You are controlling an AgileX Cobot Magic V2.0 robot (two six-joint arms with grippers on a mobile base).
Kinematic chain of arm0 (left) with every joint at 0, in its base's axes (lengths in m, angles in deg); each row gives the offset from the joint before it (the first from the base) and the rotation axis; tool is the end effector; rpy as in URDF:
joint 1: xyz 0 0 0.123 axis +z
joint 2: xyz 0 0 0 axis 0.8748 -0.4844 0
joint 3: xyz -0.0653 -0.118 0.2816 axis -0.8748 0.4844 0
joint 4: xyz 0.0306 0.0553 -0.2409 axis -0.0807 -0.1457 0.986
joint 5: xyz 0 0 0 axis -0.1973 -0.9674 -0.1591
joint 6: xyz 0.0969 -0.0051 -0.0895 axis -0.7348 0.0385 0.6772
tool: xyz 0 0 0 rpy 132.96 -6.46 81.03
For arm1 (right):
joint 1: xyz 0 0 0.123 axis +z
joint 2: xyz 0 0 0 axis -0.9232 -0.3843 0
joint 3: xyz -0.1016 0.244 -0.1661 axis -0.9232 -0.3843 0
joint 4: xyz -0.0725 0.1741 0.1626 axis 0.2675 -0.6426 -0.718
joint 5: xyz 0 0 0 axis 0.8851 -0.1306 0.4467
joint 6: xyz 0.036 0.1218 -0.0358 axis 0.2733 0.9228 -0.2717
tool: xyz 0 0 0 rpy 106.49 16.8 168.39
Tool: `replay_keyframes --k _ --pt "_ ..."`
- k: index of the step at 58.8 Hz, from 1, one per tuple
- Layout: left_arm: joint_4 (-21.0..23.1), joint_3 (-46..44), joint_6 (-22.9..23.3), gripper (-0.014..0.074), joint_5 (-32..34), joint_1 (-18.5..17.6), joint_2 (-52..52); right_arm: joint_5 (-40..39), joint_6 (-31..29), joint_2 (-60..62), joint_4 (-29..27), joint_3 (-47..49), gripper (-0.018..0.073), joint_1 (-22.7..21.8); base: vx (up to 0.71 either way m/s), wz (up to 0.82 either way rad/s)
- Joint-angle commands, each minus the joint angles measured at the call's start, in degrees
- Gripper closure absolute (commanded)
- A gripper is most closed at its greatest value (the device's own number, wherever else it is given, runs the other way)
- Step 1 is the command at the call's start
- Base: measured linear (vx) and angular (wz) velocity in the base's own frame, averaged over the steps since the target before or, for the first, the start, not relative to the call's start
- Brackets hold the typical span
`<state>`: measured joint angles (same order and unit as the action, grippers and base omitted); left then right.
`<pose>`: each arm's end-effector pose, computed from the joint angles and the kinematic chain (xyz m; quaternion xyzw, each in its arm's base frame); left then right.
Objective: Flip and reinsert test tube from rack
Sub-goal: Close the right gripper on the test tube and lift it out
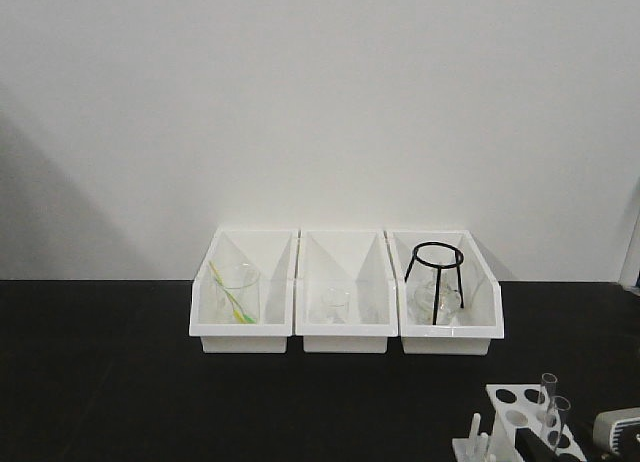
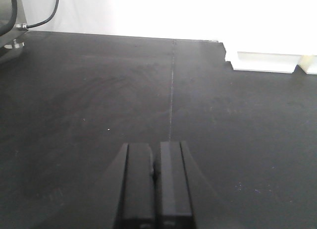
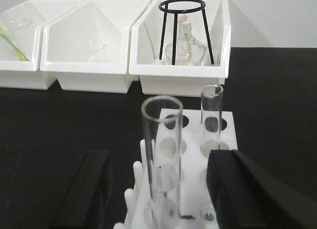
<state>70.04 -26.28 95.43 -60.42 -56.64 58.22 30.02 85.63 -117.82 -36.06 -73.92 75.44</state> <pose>0.0640 0.0066 0.1678 -0.0782 0.7759 -0.0062 0.6259 0.2510 0.0412 0.1988 -0.0492 0.8005 0.0745 0.5926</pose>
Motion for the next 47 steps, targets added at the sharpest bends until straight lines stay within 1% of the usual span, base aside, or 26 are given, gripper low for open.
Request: replay_keyframes --k 1,13,20,24,39,47 --pt "0.2 0.0 0.0 0.0603 5.0 -0.4 0.7 -9.9 -0.2 -2.0 -0.2 2.1 0.0069 0.0 0.0 0.0" --pt "0.2 0.0 0.0 0.0603 5.0 -0.4 0.7 -11.4 0.2 -7.3 -0.1 4.3 0.0074 0.0 0.0 0.0" --pt "0.2 0.0 0.0 0.0603 5.0 -0.4 0.7 -11.9 0.1 -8.2 -0.1 4.4 0.0133 0.0 0.0 0.0" --pt "0.2 0.0 0.0 0.0603 5.0 -0.4 0.7 -12.0 0.0 -8.2 -0.1 4.4 0.0192 0.0 0.0 0.0" --pt "0.2 0.0 0.0 0.0603 5.0 -0.4 0.7 -12.8 -0.1 -8.1 -0.1 4.4 0.0468 0.0 0.0 0.0" --pt "0.2 0.0 0.0 0.0603 5.0 -0.4 0.7 -12.3 0.0 -5.8 1.1 4.4 0.0576 0.0 0.0 0.0"
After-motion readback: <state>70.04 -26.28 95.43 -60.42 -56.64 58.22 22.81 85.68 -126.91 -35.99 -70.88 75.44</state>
